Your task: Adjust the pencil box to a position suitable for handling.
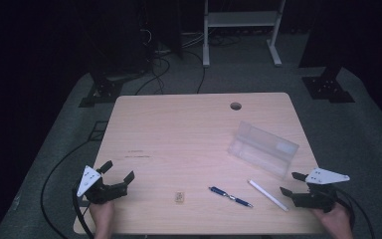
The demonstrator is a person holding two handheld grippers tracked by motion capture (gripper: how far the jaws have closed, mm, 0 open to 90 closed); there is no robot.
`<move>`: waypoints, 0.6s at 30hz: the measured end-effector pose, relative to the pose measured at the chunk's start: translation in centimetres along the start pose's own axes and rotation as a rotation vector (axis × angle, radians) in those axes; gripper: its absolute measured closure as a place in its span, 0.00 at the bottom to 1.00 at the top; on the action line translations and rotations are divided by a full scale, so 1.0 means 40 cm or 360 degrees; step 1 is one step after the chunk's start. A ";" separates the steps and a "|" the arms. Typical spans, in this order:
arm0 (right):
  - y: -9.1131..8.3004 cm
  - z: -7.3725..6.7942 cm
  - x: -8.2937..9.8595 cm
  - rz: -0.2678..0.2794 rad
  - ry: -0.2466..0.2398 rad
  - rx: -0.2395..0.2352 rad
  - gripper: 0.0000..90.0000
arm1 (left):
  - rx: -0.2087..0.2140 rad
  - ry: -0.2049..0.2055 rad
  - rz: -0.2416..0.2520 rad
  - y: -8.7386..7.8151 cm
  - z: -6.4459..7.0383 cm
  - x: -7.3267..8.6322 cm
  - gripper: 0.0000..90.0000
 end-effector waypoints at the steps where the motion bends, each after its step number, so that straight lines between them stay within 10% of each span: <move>1: 0.002 0.000 -0.002 0.0000 -0.0004 -0.0006 0.30 | -0.0001 0.0006 0.0004 0.000 0.001 -0.001 0.01; 18: 0.052 0.003 -0.106 0.0003 -0.0022 -0.0157 0.28 | -0.0035 0.0086 -0.0013 0.004 0.012 -0.005 0.01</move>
Point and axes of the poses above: each handheld gripper's, and its own axes: y roughly forward along the jaws, x roughly out of its underside, z roughly to its right, the point moved 1 cm from there along y, roughly forward along the jaws, and after that the axes turned 4 degrees about -z, right-handed, at the moved point
